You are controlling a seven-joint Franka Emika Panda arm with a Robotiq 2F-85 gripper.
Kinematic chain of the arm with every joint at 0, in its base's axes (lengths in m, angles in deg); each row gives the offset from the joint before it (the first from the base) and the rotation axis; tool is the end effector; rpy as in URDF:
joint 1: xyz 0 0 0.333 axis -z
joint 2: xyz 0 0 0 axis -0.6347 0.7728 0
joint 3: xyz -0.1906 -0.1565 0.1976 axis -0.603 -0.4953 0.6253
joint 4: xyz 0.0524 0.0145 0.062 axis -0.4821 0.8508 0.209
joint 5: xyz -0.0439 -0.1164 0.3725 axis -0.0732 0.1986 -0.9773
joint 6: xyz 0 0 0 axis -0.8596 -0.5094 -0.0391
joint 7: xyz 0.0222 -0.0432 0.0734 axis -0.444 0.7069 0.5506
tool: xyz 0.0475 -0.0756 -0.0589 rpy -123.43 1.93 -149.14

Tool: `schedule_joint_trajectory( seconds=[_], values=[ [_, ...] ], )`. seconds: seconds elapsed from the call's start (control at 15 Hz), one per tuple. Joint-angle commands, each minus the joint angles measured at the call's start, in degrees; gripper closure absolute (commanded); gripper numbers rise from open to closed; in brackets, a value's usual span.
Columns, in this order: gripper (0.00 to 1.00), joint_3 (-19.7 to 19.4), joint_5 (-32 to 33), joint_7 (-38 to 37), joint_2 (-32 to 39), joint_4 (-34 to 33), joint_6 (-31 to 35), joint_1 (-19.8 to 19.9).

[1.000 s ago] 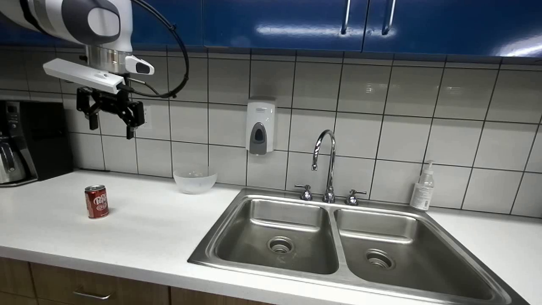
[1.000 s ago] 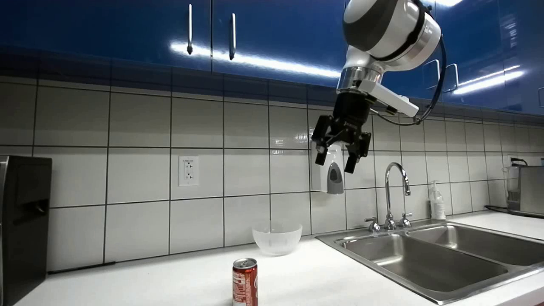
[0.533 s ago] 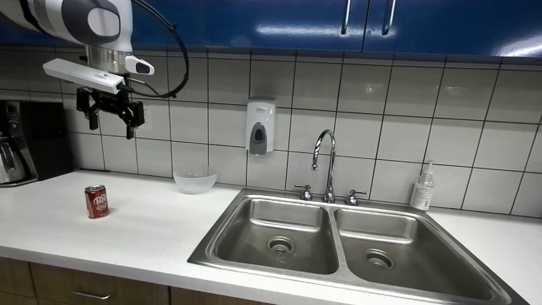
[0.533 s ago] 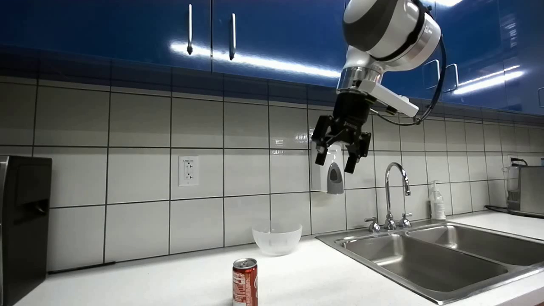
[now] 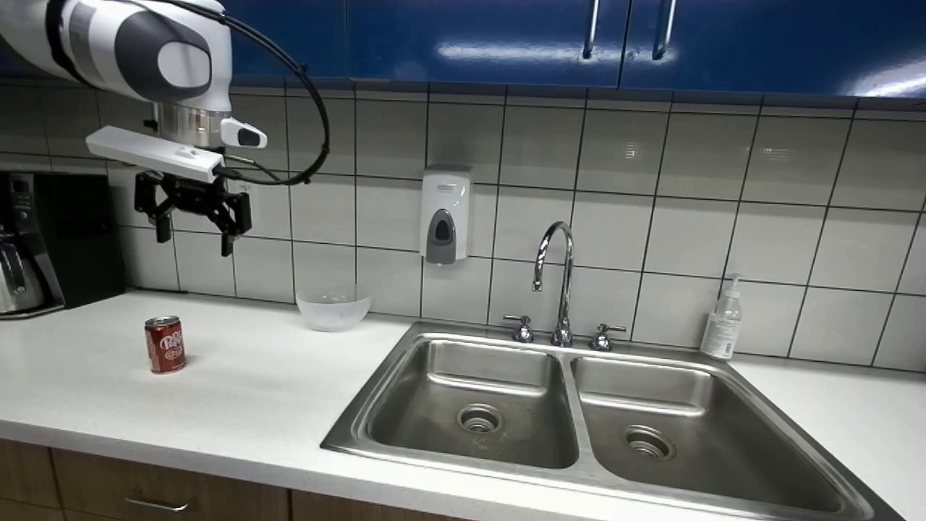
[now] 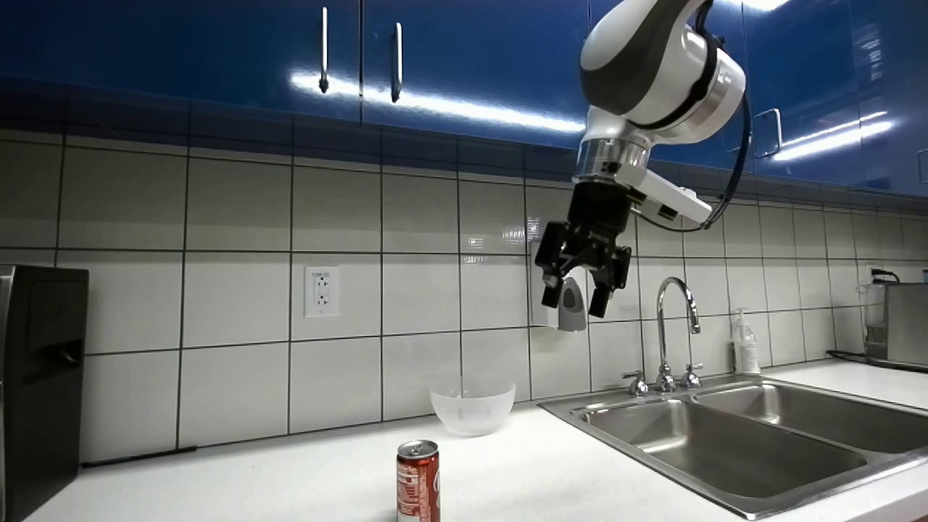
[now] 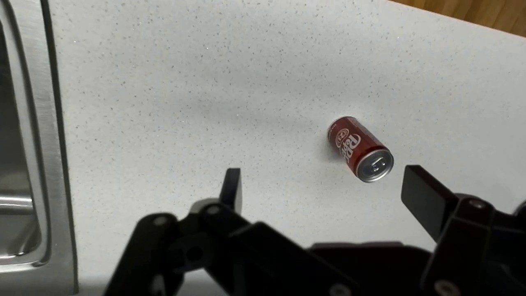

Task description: Put the bowl in the sink on the left.

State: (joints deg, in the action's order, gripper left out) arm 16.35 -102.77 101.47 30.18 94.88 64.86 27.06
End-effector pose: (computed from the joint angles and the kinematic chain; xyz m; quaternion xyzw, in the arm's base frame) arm 0.4274 0.1044 0.4366 -0.9807 -0.1390 -0.0975 0.0972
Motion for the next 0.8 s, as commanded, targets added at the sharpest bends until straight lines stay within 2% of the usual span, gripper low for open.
schedule_joint_trajectory(
  seconds=[0.0,0.33,0.73],
  values=[
    [0.0,0.1,1.8,5.1,4.8,-0.3,4.1,0.8],
    [0.0,-0.5,1.7,12.7,13.4,-3.8,8.1,0.8],
    [0.0,0.7,1.7,23.1,25.3,-13.5,8.1,2.5]
  ],
)
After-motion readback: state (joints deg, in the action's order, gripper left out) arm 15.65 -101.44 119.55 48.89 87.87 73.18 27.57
